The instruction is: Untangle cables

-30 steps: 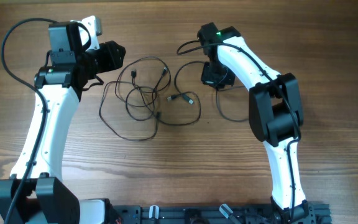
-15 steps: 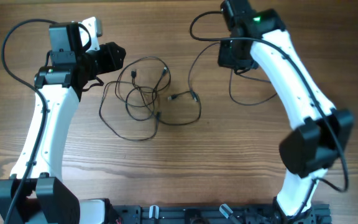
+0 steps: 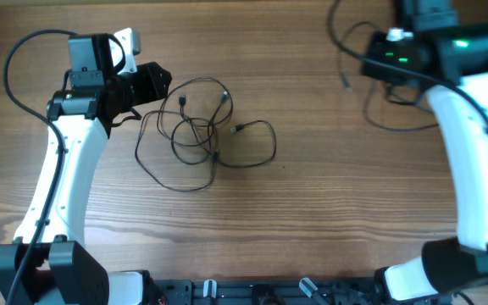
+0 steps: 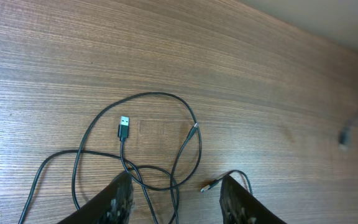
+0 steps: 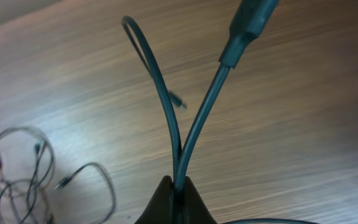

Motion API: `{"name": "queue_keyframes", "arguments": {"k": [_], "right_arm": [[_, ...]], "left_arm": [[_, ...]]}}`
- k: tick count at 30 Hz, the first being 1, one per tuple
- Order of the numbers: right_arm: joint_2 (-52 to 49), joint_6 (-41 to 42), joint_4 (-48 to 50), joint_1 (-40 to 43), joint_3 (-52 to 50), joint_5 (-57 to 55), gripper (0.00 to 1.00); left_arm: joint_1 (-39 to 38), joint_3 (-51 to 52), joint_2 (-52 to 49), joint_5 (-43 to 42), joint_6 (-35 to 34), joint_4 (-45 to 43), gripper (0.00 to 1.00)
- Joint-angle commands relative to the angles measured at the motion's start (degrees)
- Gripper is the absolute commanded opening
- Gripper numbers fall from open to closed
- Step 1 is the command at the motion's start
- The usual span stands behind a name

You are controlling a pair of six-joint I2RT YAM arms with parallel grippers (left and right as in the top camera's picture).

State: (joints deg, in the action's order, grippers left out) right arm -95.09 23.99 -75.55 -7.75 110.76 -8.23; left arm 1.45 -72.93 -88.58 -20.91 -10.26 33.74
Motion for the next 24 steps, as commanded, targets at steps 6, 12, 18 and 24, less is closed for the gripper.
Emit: {"name": "queue_keyframes", "arguments": {"k": [6, 12, 18, 24], "right_arm": [[2.7, -4.5, -0.8, 14.6, 0.0, -1.4, 0.04], [2.6, -5.6, 5.4, 24.9, 0.0, 1.3, 0.04], [-1.6, -8.7, 18.3, 30.4, 0.0, 4.5, 0.04], [-11.5, -9.0, 27.2, 31.0, 2.7, 6.1, 0.04]], "left_arm": [[-0.1, -0.2, -0.4, -0.7, -0.5, 0.0, 0.46], [-0.1, -0.2, -0.4, -0.7, -0.5, -0.1, 0.46], [-1.2, -0.2, -0.4, -0.7, -0.5, 0.1, 0.46], [-4.8, -0.2, -0.4, -0.7, -0.6, -0.4, 0.46]]}}
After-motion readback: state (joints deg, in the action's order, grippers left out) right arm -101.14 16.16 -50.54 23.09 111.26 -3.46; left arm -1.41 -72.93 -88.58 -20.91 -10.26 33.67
